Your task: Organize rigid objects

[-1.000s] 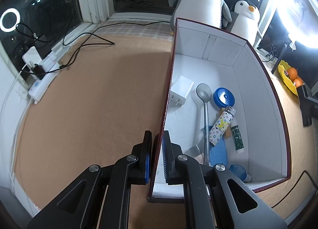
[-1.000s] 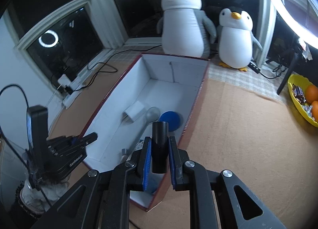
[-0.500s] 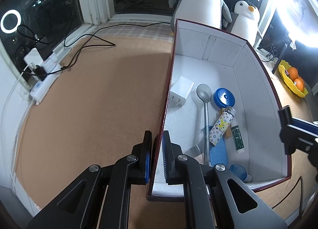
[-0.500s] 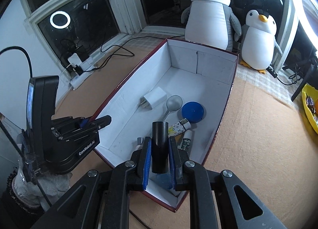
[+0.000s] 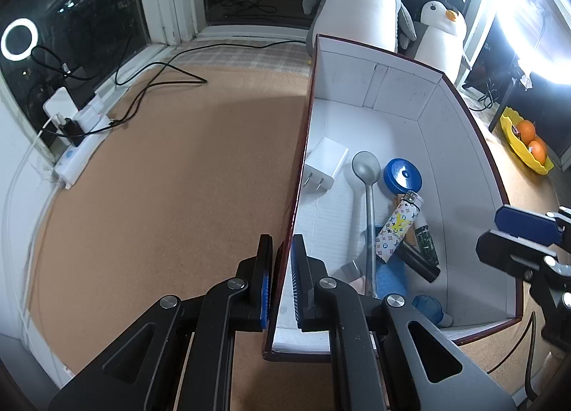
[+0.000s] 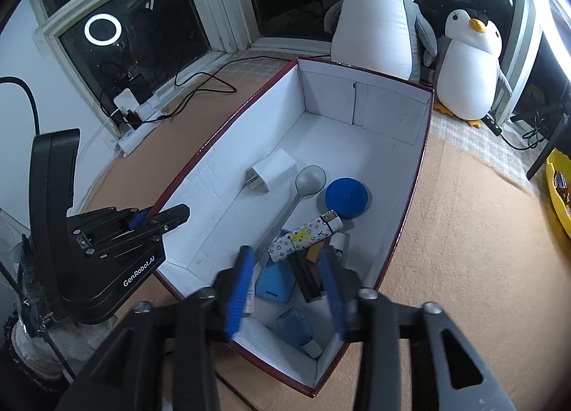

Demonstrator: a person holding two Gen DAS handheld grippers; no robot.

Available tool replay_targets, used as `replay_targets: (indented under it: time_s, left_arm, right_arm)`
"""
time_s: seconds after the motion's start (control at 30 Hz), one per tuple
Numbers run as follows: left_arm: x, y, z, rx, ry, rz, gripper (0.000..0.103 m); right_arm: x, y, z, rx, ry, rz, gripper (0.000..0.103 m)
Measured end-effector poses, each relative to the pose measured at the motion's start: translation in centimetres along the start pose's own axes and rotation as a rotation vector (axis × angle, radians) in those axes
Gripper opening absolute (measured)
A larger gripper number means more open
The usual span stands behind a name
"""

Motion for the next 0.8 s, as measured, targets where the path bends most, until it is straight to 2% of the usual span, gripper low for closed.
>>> replay_targets:
  time_s: [0.4, 0.7, 0.8]
  left_arm:
    - [0.0, 0.3, -0.3, -0.003, -0.003, 0.0, 0.009]
    - [-0.5, 0.8, -1.7, -0.052, 0.013, 0.021, 0.009]
    - [-0.3, 1.1, -2.1, -0.066, 0.021, 0.016, 0.014]
  right_arm:
    - [-0.3, -0.1, -0.6, -0.011, 0.009, 0.011, 0.046]
    - [-0.7, -0.2, -2.1, -0.042, 0.011, 0.024, 0.048]
    - [-0.8, -0.2, -2.7, -0.055, 0.013, 0.026, 0.05]
Point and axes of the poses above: each gripper's, at about its wrist camera, not at the fingertips, and z roughly the way its jaws point, x to its left, y to its top, the point moved 1 cm from there along z, roughly the way its jaws point, and after that the axes turned 1 degree about z, right-handed, at the moved point
